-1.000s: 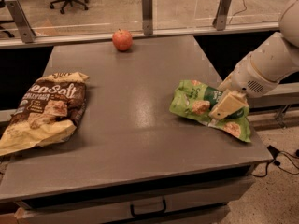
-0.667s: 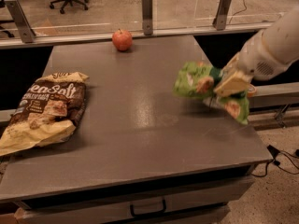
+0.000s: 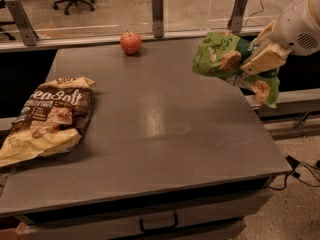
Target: Move green rice chip bag near apple
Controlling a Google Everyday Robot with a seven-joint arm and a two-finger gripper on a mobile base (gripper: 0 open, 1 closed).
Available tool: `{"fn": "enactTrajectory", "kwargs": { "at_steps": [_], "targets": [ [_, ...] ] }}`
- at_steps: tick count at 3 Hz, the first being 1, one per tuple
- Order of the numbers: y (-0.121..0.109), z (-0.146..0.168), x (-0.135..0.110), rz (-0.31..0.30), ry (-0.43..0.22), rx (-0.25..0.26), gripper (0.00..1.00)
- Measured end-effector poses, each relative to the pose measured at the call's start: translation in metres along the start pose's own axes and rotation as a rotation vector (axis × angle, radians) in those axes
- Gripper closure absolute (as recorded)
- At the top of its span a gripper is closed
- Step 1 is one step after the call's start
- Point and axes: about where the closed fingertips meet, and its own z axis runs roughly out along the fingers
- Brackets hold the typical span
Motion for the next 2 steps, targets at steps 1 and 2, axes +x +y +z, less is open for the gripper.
{"fn": "enactTrajectory", "kwargs": {
  "at_steps": [1,2],
  "targets": [
    [-0.02,0.012,-0.013,-0.038,-0.036,0.034,1.0],
    [-0.058,0.04,-0.035,-0.091,-0.11,0.072,1.0]
  ]
}}
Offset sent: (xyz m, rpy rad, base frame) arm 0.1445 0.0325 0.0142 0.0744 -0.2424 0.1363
